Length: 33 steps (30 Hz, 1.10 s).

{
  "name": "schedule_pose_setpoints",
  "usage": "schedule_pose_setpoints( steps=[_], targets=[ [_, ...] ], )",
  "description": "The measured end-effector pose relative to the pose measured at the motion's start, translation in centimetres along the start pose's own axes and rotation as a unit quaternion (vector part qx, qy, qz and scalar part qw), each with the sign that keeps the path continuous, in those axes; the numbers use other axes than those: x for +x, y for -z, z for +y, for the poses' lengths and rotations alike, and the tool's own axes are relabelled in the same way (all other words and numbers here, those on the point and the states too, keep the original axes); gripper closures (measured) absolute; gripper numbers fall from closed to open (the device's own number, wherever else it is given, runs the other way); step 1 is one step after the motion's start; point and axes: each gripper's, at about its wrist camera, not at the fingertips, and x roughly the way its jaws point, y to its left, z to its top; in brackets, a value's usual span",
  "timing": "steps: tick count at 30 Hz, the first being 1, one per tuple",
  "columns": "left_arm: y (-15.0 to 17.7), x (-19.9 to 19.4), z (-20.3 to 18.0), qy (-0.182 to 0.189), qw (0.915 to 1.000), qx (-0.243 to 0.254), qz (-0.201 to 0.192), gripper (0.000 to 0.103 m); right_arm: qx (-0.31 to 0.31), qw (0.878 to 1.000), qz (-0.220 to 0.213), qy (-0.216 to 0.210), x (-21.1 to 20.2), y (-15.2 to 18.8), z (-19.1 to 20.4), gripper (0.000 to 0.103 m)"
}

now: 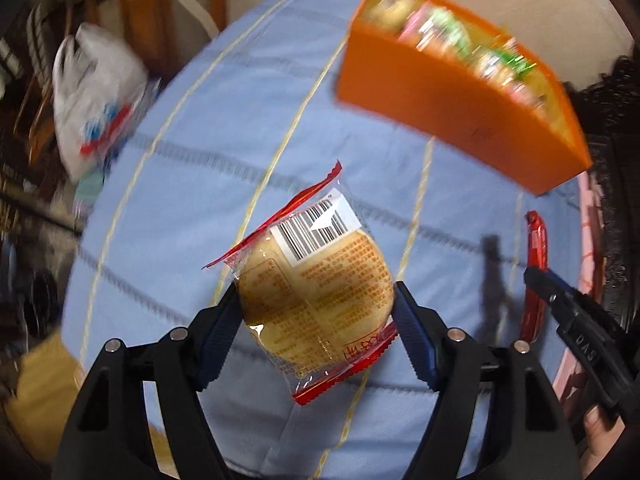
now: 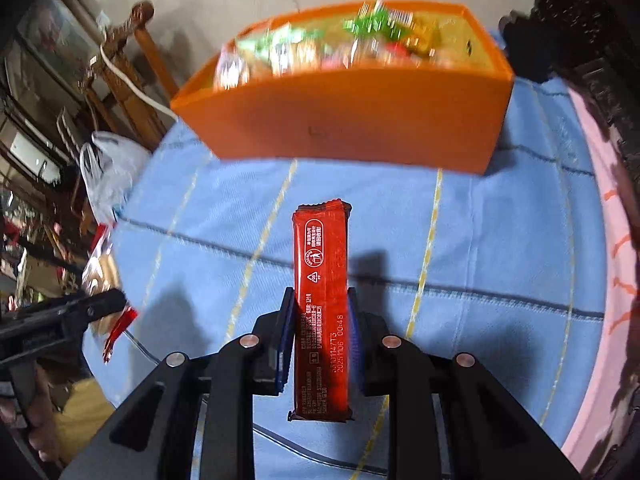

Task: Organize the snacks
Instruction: 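Grasp the round biscuit pack with the left tool while the right tool grasps the red stick pack, then carry both packs into the orange box and open both tools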

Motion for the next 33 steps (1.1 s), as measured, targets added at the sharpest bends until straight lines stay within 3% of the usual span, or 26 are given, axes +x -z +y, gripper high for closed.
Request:
schedule_pose_setpoints(
  steps=[7, 15, 26, 33],
  targets=[
    [-7.8, -3.2, -3.5, 0.034, 0.995, 0.071, -0.061, 0.032, 0.03, 0.997, -0.07, 0.002, -4.4, -4.6, -0.6, 0.079],
    [-16.0, -4.3, -8.8, 0.068, 0.984, 0.131, -0.1, 0.032, 0.05, 0.99, -0.128, 0.02, -5.5, -11.7, -0.9, 0.079],
    [-22.5, -0.4, -11.6, 0.085, 0.9814, 0.143, -0.096, 0.032, 0.056, 0.988, -0.128, 0.064, -2.7, -17.4, -2.3, 0.079],
    [-24.1, 2.5, -11.9, 0.069, 0.9844, 0.139, -0.083, 0.03, 0.07, 0.987, -0.123, 0.074, -0.2, -19.6, -4.0, 0.077]
  ],
)
